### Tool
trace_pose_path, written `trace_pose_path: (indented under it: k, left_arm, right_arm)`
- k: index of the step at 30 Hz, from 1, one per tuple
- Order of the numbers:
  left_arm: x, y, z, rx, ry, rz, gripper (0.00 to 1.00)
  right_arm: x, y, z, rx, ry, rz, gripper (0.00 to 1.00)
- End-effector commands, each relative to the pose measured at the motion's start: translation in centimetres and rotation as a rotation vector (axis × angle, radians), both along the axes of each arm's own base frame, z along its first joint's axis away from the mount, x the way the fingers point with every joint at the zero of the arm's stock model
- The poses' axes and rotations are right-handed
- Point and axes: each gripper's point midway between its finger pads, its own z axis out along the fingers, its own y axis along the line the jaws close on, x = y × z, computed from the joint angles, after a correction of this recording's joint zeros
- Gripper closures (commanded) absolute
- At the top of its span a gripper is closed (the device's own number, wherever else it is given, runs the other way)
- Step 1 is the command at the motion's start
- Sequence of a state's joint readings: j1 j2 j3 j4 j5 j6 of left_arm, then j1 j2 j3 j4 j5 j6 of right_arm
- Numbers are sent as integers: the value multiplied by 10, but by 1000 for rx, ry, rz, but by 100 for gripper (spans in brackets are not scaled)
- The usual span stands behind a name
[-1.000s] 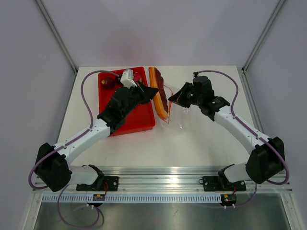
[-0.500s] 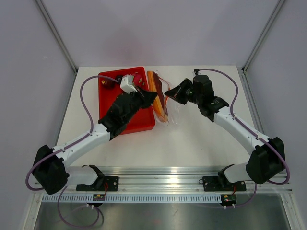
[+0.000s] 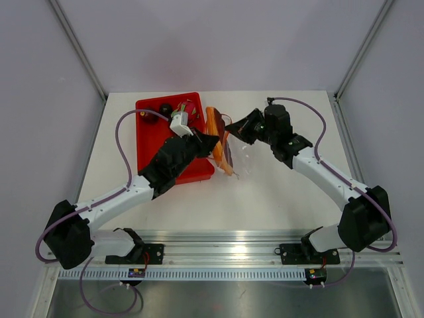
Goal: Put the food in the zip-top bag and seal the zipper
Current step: Place the fake food in the zipper food storage bag.
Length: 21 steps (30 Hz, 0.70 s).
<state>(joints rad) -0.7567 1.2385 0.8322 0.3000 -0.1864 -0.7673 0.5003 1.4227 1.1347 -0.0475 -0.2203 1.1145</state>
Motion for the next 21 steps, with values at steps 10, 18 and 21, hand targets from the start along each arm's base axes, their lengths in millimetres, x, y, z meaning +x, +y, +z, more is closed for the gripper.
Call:
trace_pose_path:
  k: [10,18,21]
  left_arm:
    - [-4,21,22,-53,-44,100,100]
    - [5,6,30,-38,-89,118,100]
    - [4,7,26,-44,-105,131,100]
  right_arm:
    - [14,-3,31,96,-104,-88,100]
    - [12,3,32,187,-83,-84,100]
    - [10,2,29,212,-68,-87,100]
